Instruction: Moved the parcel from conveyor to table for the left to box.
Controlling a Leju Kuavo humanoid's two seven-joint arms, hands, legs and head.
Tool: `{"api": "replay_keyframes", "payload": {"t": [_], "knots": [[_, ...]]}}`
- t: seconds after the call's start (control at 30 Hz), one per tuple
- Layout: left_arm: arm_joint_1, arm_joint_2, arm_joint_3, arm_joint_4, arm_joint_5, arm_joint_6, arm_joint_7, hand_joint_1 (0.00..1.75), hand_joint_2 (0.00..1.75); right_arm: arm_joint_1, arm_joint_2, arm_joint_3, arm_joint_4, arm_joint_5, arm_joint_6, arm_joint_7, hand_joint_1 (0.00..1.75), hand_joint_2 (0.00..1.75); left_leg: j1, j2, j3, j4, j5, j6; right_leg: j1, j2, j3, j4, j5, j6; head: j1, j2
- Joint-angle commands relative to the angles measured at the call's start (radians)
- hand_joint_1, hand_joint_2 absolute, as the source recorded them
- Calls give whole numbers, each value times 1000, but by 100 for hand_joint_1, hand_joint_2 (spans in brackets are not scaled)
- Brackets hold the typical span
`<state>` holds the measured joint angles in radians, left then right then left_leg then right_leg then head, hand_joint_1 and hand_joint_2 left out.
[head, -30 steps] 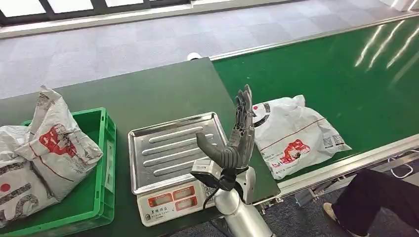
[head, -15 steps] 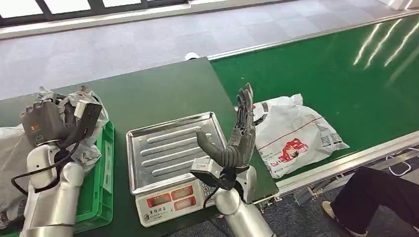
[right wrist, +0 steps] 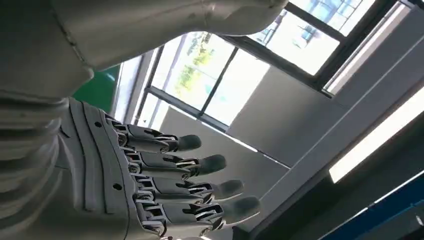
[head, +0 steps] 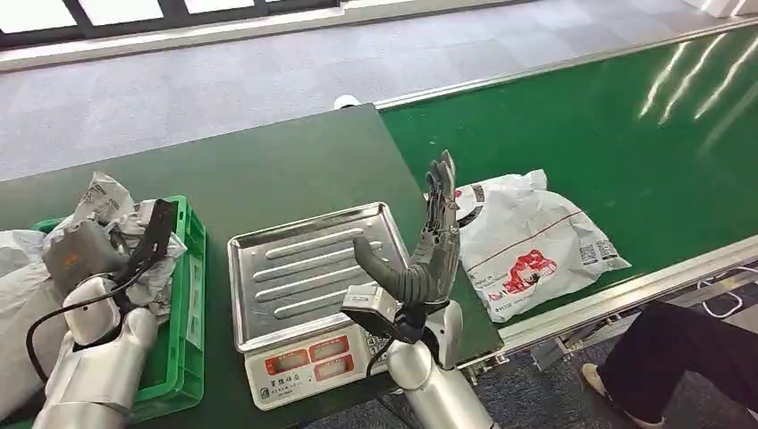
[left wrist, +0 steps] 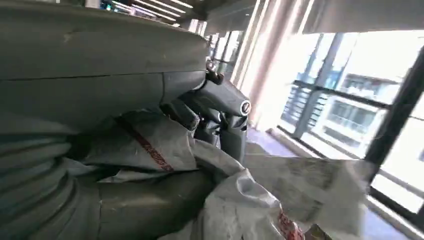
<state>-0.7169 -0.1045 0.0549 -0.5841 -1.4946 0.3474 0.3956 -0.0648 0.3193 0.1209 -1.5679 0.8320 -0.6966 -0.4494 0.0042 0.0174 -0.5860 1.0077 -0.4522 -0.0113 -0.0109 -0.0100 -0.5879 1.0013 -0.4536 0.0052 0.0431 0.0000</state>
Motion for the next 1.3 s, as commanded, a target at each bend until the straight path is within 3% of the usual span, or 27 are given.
{"api": "replay_keyframes", "payload": {"t": [0.03,0.27,0.33,0.37,0.43,0.5,0.63,0.77,0.8,0.87,0.93,1.03,1.2,1.3], "knots": [[8,30,144,85,143,267,-205,0,175,-18,30,6,59,-1,-2,5,0,175,1,0,2,-2,1,-1,1,2,1,-2,1,-1,0,0],[8,30,144,85,143,267,-205,0,175,-18,30,6,59,-1,-2,5,0,175,1,-4,0,-1,1,-1,1,-1,1,-1,0,-1,0,0],[39,-27,238,-39,441,283,-528,0,175,-3,30,-33,58,25,-2,2,0,175,2,-5,-1,0,1,-1,1,-2,1,-1,0,-1,0,0],[63,-58,260,-132,626,253,-711,0,0,5,30,-69,59,59,-2,9,0,175,1,-6,-1,0,1,-1,1,-4,1,-1,-1,-1,0,0],[155,-94,249,-368,939,87,-905,0,0,6,30,-149,89,124,-2,10,0,175,2,-7,-1,-1,1,-1,2,-5,1,-2,0,-1,0,0],[283,-110,185,-684,1201,-79,-960,0,0,-20,30,-266,123,173,-2,-8,0,175,2,-7,0,-2,1,-1,2,-4,2,-3,0,-1,0,0],[431,-107,106,-994,1445,-265,-1001,0,0,-63,30,-432,142,272,-2,-2,0,175,2,-2,0,-1,-1,0,1,1,1,-2,0,-1,0,0],[471,-93,54,-1093,1539,-401,-1030,0,0,-93,-1,-527,212,442,-2,124,0,175,2,-4,-1,-1,-2,0,1,-1,1,-2,-1,0,0,0],[474,-88,43,-1111,1570,-450,-1045,0,0,-102,-46,-496,302,474,-2,183,0,175,2,-5,0,-1,-2,0,1,-1,2,-3,-1,0,0,0],[476,-89,47,-1117,1573,-454,-1044,0,0,-109,-60,-484,311,474,-2,201,0,175,2,-6,1,-3,-1,0,2,-2,4,-6,-1,1,0,0],[476,-87,56,-1125,1623,-537,-1055,0,0,-113,-123,-379,385,504,0,330,0,175,2,-5,2,-4,-1,1,1,-1,5,-7,0,1,0,0],[485,-99,64,-1168,1676,-649,-1046,0,0,-99,-168,-335,373,535,-2,453,0,175,2,-1,1,-2,-2,-1,2,2,2,-5,0,1,0,0],[524,-119,33,-1250,1684,-746,-1018,0,0,-15,-212,-433,257,739,-2,693,0,175,1,-9,0,-2,-2,1,1,-6,4,-4,-3,1,0,0],[526,-120,31,-1252,1681,-745,-1018,0,0,-10,-212,-436,254,739,-2,692,0,175,1,-10,0,-1,-2,0,1,-7,3,-4,-4,1,0,0]]}}
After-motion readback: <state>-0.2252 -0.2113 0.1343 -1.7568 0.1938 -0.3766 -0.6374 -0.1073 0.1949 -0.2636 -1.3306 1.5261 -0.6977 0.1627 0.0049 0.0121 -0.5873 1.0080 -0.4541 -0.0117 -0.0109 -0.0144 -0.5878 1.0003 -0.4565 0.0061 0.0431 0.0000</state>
